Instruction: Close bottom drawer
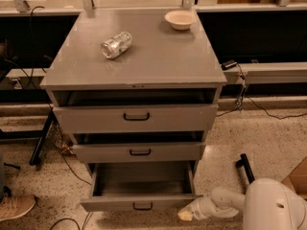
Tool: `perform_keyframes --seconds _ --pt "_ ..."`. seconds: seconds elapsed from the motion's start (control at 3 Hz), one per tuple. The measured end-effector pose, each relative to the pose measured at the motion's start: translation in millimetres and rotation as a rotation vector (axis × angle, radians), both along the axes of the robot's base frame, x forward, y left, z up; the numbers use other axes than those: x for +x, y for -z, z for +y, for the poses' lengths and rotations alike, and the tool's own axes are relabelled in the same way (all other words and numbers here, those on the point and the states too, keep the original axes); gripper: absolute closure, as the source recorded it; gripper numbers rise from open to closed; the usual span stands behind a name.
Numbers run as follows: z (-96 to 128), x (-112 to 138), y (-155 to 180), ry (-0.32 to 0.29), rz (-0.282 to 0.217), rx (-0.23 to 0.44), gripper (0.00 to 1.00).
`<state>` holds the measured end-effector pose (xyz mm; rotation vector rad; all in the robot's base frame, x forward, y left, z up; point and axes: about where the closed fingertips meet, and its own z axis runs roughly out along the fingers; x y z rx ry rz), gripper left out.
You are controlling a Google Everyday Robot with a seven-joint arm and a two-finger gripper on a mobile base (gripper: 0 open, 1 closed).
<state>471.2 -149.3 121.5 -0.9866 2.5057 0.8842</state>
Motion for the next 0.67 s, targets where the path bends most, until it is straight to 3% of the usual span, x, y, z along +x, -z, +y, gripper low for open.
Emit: perform_keyframes --seconds 0.33,0.67 --pt "4.5 21.8 -1.0 0.019 -0.058 0.009 1.00" --pt "6.4 62.6 -17.7 0.050 -0.167 0.028 1.00"
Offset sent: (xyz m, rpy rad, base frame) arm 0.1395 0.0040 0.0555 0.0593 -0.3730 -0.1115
